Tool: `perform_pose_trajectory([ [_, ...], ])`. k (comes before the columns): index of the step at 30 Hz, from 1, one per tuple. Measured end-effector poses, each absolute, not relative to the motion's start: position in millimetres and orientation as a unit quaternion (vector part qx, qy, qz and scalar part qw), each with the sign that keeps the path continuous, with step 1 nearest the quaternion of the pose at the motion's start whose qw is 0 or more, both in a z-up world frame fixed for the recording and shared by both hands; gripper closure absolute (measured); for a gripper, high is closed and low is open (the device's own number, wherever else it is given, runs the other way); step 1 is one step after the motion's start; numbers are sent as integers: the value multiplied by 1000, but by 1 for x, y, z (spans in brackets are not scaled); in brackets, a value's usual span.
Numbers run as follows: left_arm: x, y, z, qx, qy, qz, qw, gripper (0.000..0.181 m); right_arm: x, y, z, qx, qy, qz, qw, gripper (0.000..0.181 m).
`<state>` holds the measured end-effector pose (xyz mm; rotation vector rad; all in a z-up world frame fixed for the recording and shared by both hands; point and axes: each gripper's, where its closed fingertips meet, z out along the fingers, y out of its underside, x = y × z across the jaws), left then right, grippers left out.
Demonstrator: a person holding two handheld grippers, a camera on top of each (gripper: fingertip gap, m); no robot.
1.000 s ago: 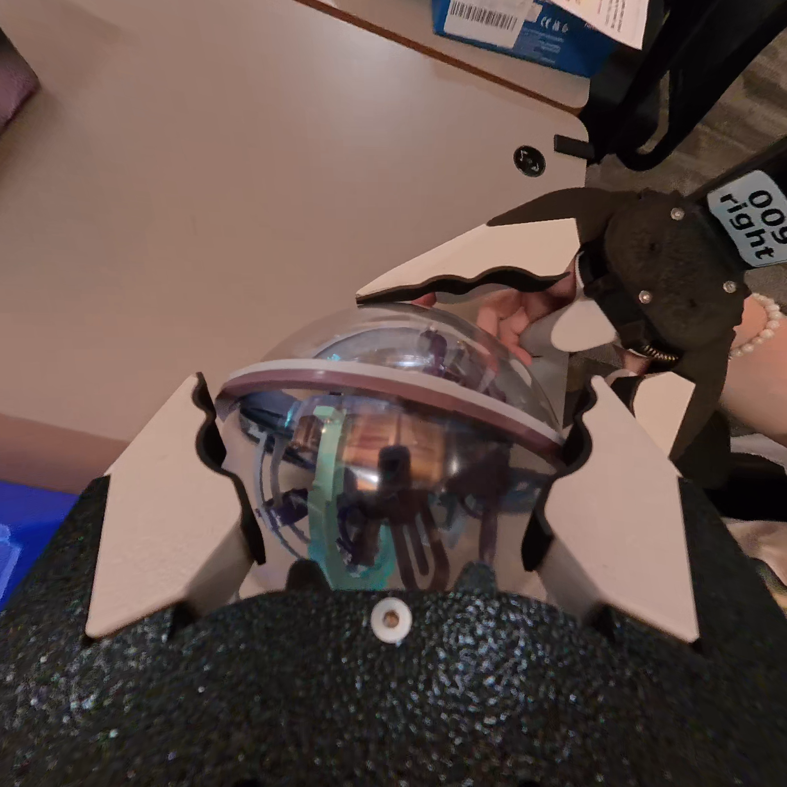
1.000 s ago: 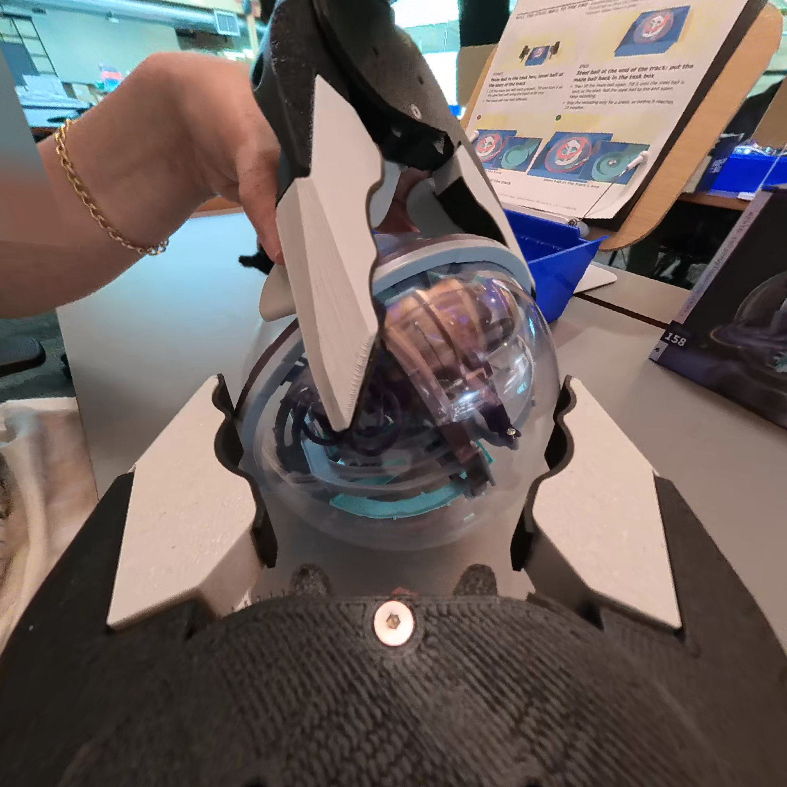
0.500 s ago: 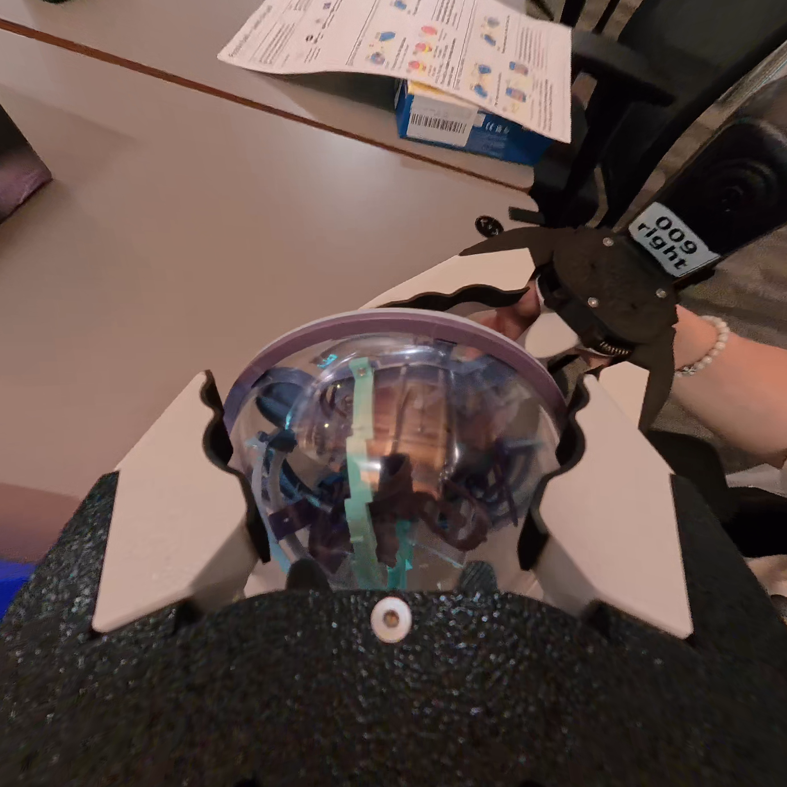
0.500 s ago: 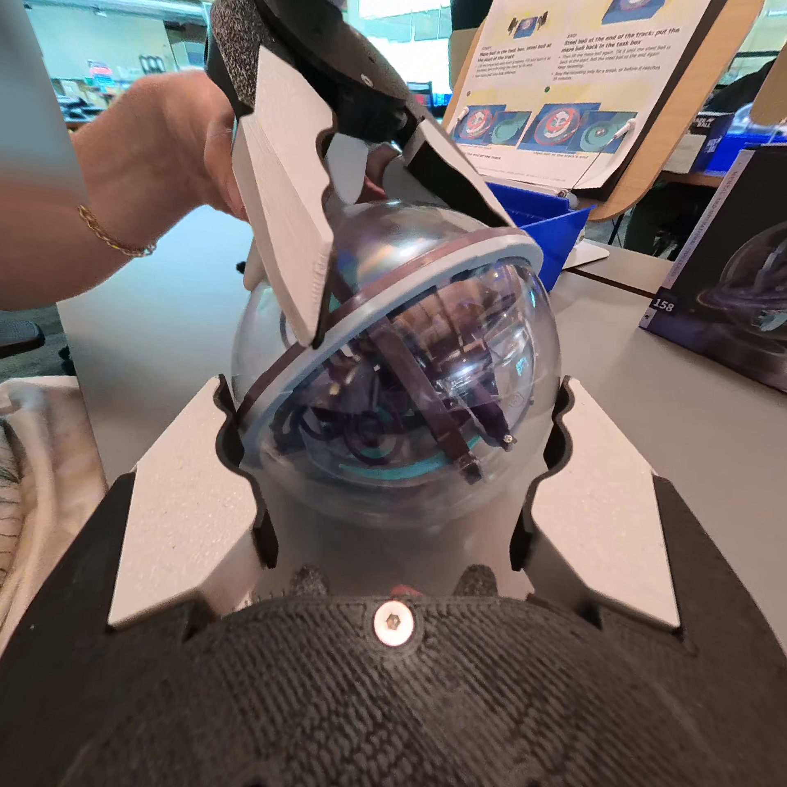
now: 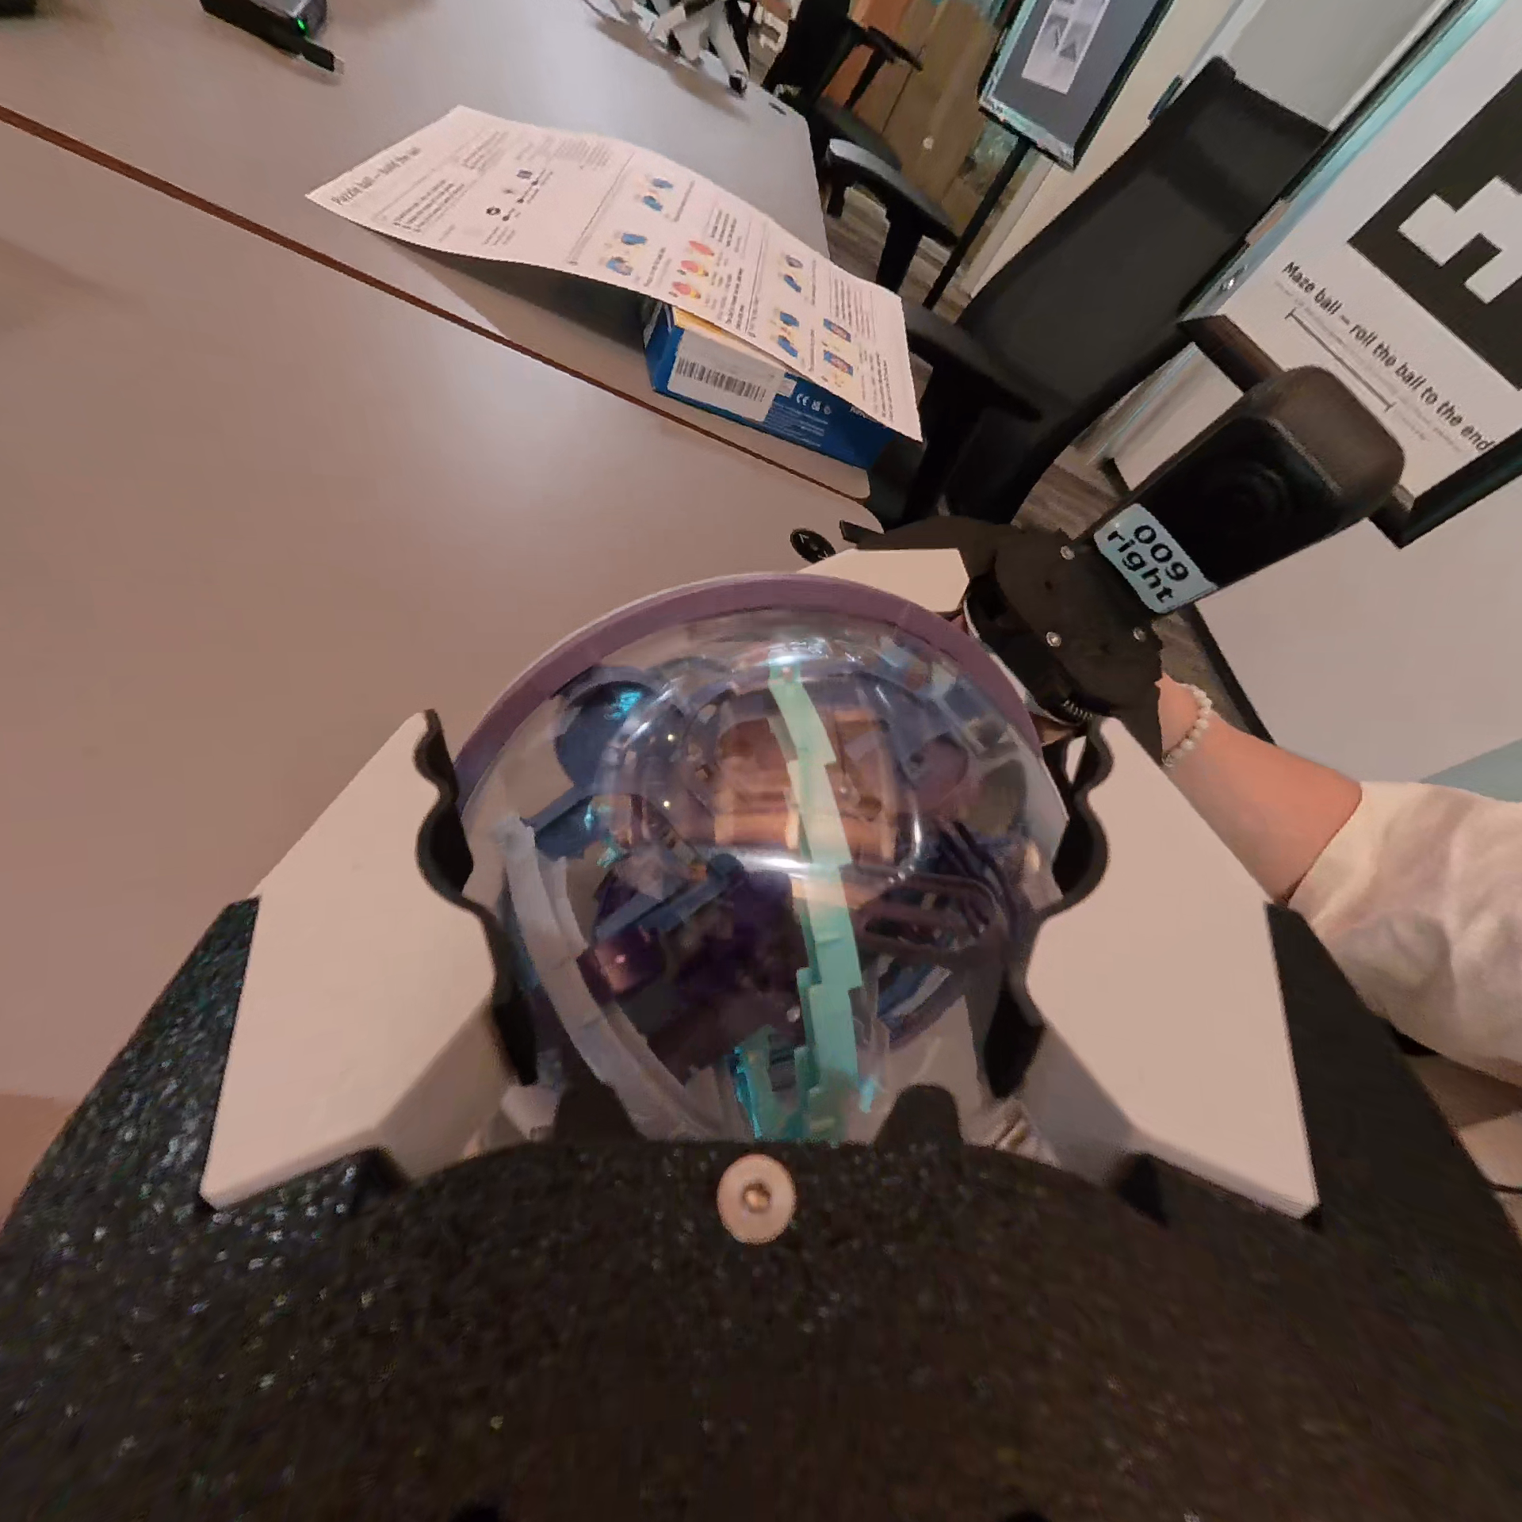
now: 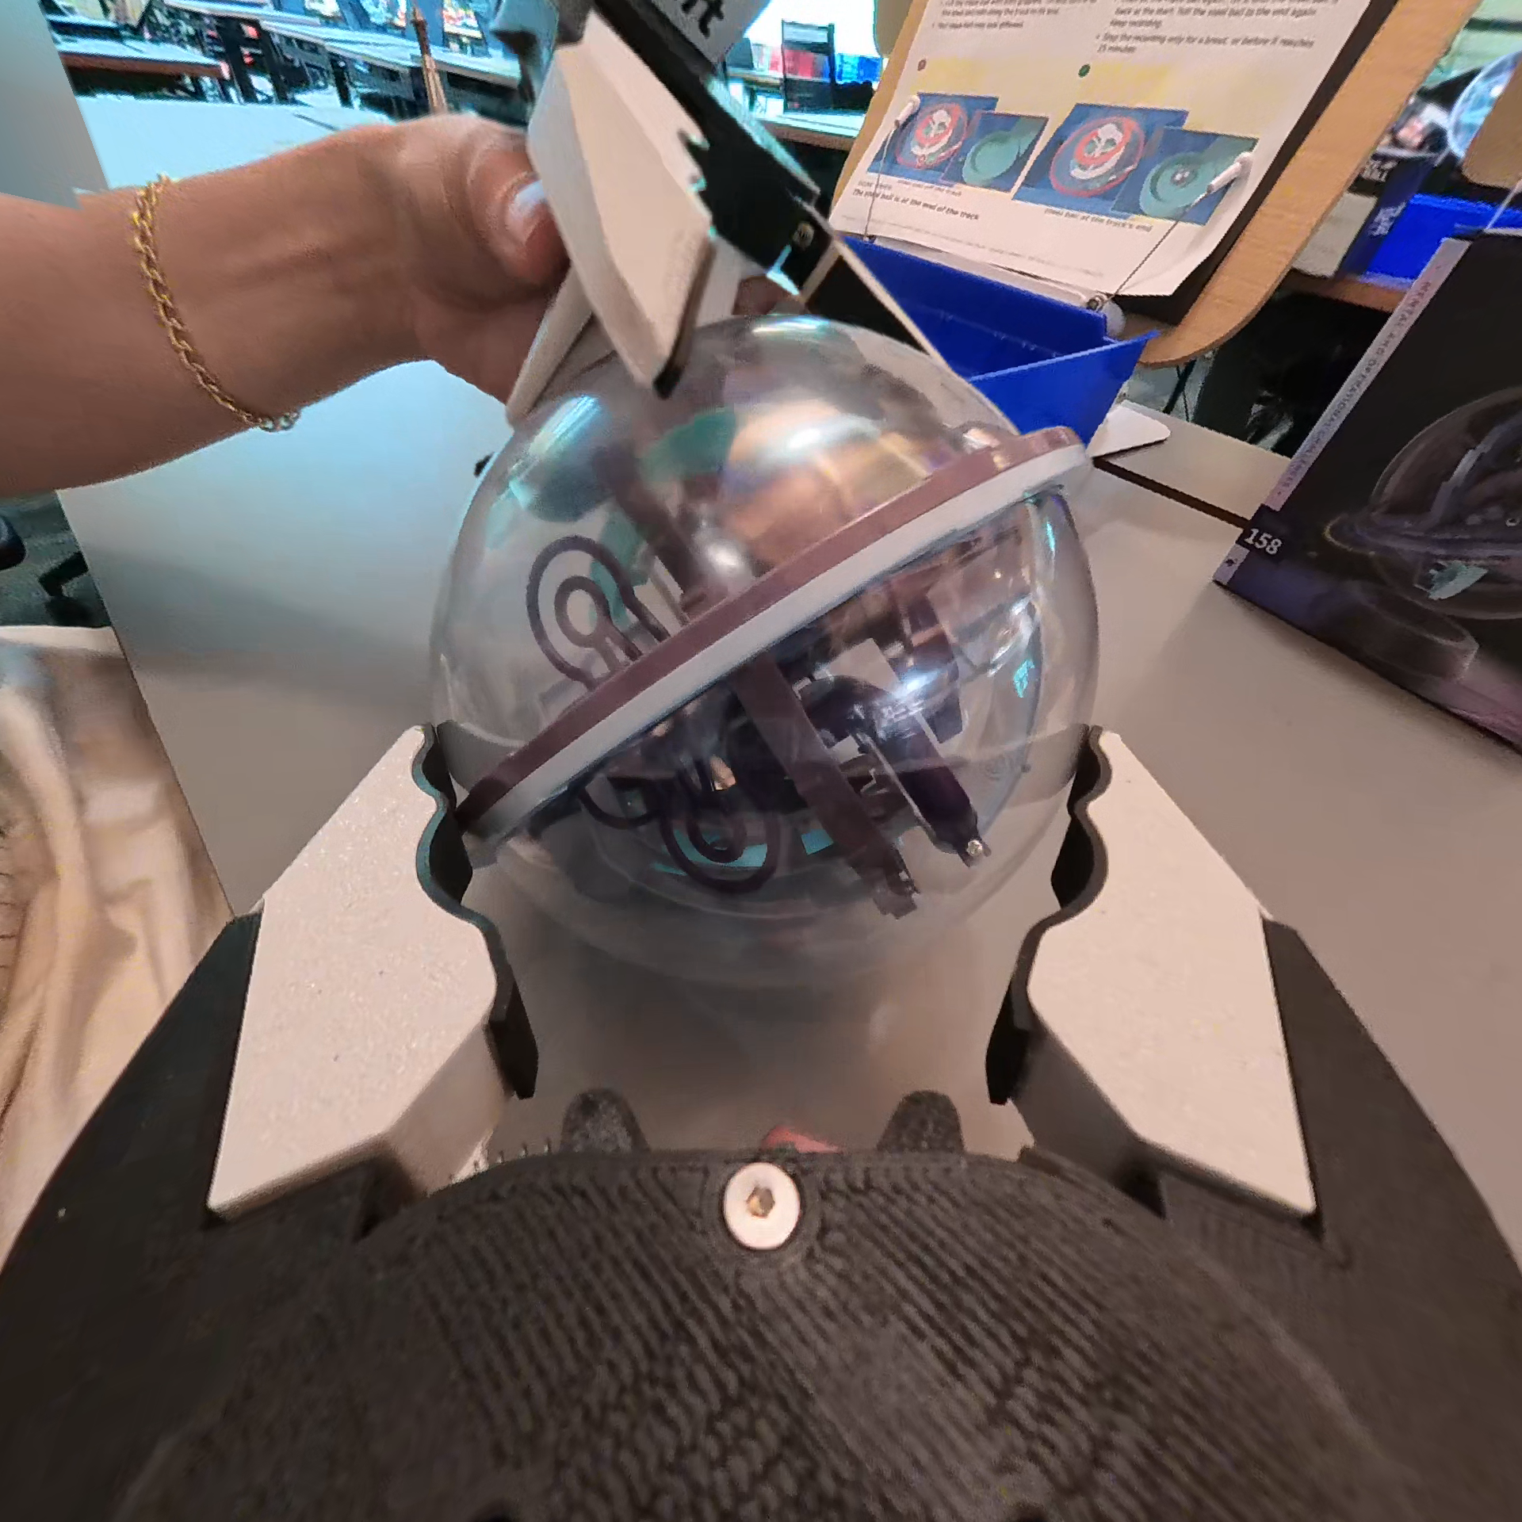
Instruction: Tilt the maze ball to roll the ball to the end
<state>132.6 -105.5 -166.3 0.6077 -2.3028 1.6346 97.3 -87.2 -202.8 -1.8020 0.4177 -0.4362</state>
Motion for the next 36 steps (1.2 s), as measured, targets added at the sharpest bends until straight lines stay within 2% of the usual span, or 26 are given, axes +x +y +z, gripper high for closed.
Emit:
perform_pose_trajectory([
  [4,128,-113,-177,193,-812,539,112,24,98,-92,-213,-782,190,-186,563,37],
  [13,123,-108,-182,175,-873,446,95,34,93,-90,-225,-794,197,-183,546,36],
  [23,123,-98,-190,163,-905,388,68,27,95,-74,-234,-794,229,-163,539,35],
  [36,125,-90,-195,173,-909,371,76,24,96,-64,-231,-799,239,-158,528,35],
])
